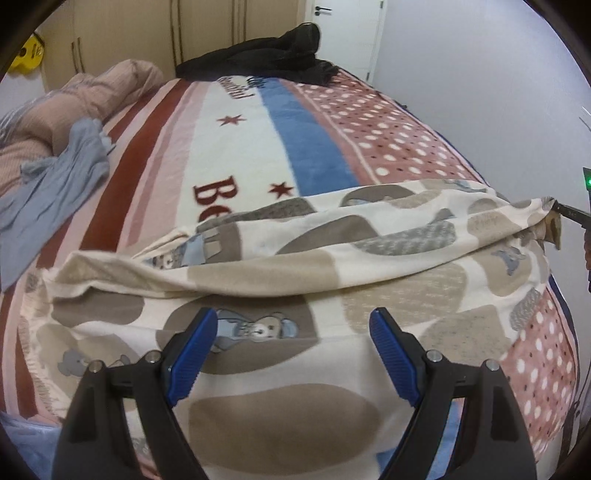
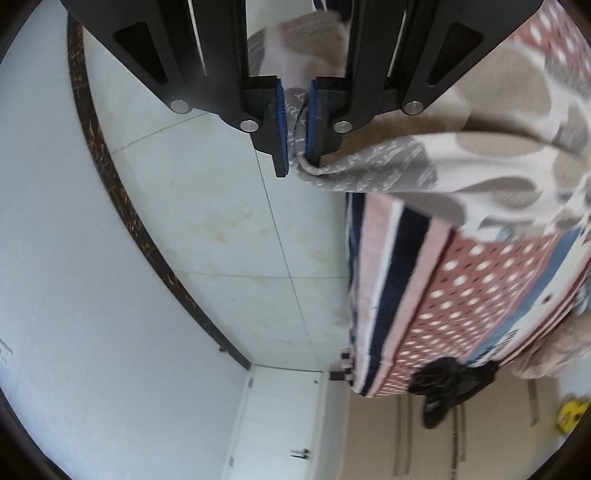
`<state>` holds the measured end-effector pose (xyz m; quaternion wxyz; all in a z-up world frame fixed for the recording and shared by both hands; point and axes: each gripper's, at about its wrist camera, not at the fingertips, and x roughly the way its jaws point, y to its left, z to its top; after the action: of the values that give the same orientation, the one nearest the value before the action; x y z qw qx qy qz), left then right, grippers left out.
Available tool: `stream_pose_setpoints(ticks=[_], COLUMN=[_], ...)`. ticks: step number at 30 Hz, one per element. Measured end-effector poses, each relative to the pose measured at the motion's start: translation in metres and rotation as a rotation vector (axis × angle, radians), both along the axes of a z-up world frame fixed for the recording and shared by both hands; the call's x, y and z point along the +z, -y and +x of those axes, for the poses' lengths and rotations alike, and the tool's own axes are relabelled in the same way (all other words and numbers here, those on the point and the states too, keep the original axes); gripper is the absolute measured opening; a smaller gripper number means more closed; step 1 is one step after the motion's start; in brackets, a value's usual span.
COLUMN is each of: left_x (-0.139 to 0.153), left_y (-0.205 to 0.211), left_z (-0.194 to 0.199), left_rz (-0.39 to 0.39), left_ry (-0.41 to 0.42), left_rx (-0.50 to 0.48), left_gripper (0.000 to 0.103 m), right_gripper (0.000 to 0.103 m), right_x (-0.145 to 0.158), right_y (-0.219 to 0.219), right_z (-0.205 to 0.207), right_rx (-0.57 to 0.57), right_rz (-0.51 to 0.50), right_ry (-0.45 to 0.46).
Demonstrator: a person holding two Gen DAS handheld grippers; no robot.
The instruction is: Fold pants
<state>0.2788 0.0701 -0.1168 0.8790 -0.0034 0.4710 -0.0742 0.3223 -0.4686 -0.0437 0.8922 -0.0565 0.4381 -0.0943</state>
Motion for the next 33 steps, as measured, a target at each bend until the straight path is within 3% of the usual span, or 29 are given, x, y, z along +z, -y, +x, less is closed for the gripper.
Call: stream_pose_setpoints(ticks=[1, 3, 7, 10, 13, 18, 24, 30, 33], left_x=[-0.002, -0.005, -0.005, -0.009, -0.012, -0.020, -0.039, -0.042, -0.041], left_y=[-0.003, -0.008, -0.015, -0.019, -0.017, -0.010, -0.001, 0.002, 0.002], left_z=[0.002, 0.002, 0.000, 0.001, 0.004, 0.015, 0.031, 0.058, 0.074], left_rz=[-0.003, -0.008, 0.000, -0.027, -0.036, -0.047, -0.023, 0.013, 0.033], left_ry=[-0.005, -0.011, -0.004, -0.022, -0.028, -0.046, -0.077, -0.057, -0.056], left_rx=[0.008, 0.018, 0.023, 0.033, 0.037, 0.036, 0.036, 0.059, 0.066], left_gripper=[0.082, 0.082, 0.082, 0.082, 0.082, 0.082, 0.082, 0.082, 0.082], right_gripper=[0.026, 0.041, 0.040, 0.040, 0.040, 0.034, 0.034, 0.019, 0.019], right_x=[-0.006, -0.017, -0.012, -0.003, -0.007, -0.038, -0.077, -0.074, -0.068], right_y=[0.002, 0.000, -0.032, -0.074, -0.126, -0.208, -0.253, -0.247, -0.242], right_z=[0.008, 0.016, -0.002, -0.025, -0.040, -0.045, -0.026, 0.004, 0.029], right_rx=[-0.015, -0.038, 0.042, 0.187, 0.351, 0.544, 0.572, 0.530, 0.494], right_rz=[0.019, 0.045, 0.049, 0.161, 0.277, 0.373, 0.314, 0.307, 0.308], right_ry=[-0.011, -0.029, 0.024, 0.043, 0.001, -0.103, -0.143, -0.116, -0.106])
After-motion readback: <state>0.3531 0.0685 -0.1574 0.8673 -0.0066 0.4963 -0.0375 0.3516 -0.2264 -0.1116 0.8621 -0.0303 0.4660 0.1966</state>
